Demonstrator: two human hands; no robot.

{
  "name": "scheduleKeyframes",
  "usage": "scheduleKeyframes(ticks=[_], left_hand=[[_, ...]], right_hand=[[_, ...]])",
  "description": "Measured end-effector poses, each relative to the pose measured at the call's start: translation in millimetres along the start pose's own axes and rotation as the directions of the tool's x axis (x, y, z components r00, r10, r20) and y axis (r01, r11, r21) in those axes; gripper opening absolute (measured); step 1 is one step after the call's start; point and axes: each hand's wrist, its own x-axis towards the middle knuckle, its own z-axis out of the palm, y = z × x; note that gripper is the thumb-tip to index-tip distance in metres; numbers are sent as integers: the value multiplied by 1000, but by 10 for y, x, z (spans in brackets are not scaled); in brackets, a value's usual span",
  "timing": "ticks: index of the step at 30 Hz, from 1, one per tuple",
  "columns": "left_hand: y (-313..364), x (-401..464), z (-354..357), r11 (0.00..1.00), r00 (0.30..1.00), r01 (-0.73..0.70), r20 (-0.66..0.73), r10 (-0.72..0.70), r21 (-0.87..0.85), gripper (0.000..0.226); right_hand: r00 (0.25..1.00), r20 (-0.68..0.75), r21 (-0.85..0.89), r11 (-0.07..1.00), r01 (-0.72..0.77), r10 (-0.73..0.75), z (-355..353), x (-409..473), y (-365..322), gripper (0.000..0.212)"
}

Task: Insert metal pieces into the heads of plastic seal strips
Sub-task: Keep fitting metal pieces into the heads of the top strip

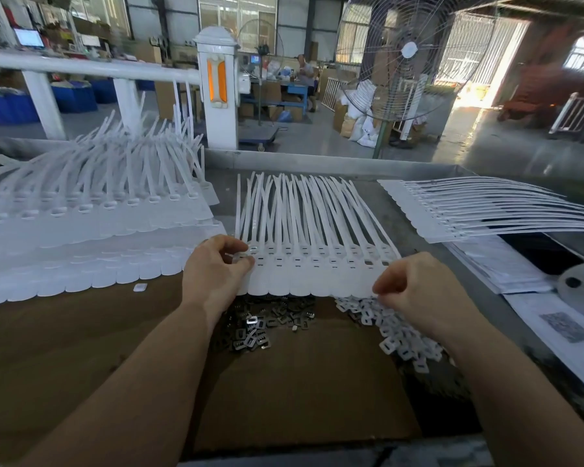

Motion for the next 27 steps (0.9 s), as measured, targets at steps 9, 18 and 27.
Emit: scheduleKeyframes(ticks=[9,18,27], left_hand=[[11,4,5,1000,1000,0,0,0,8,13],[11,8,1,1000,1000,9,1,-9,-2,12],[21,5,4,1000,1000,2,-6,-2,16,12]], right_hand=[[1000,8,-243,970,-15,17,65,-108,-1,9],[989,-144,-13,999,37,-39,63,-21,-18,8],[970,-211,-132,987,94,-121,189,94,-16,20]])
